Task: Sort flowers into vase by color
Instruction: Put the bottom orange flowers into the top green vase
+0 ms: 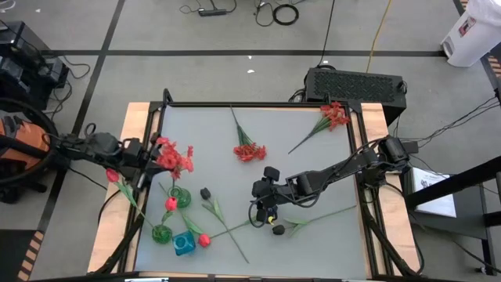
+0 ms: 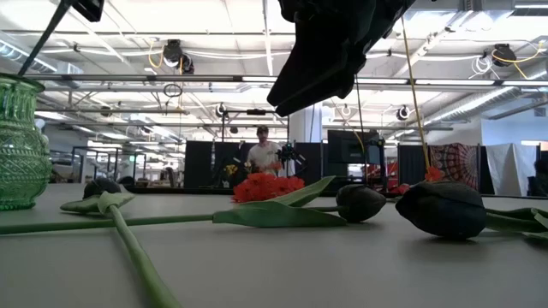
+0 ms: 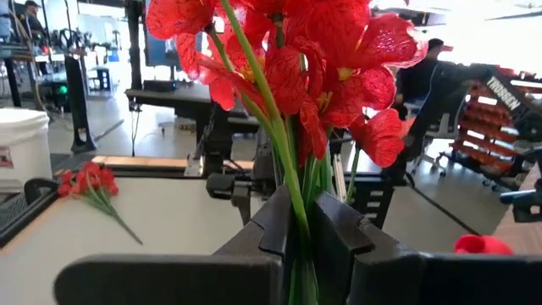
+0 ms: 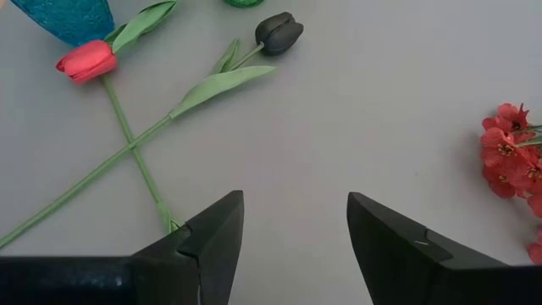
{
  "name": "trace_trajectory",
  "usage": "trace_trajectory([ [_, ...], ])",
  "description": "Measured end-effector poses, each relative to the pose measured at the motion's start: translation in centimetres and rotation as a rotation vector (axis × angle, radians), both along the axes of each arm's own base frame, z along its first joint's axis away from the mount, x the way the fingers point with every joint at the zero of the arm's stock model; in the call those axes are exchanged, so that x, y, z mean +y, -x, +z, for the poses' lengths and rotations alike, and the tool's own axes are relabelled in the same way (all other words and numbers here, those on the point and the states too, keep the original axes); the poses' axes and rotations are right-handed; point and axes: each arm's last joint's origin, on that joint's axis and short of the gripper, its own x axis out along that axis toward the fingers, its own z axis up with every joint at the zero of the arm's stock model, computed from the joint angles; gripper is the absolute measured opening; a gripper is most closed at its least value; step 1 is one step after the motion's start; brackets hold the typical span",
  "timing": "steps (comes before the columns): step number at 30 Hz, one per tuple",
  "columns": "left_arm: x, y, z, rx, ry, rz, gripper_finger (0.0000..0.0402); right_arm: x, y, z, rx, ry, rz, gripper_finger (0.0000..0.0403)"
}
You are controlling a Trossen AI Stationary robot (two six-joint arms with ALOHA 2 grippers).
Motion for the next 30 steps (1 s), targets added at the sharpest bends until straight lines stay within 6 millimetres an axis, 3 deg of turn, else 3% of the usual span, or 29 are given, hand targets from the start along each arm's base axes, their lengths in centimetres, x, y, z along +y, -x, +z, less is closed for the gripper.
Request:
trace_trajectory([
  [16,-0.8,-2.2,-1.0,0.141,0.005,-0.037,0.0041,0.0,0.0,0.0,0.000,0.000,0.000,0.0203],
  [30,-0.6,-1.3,-1.8,0.291,0.030,-0.039,0.0146,0.0,0.0,0.0,0.000,0.000,0.000,0.0203],
])
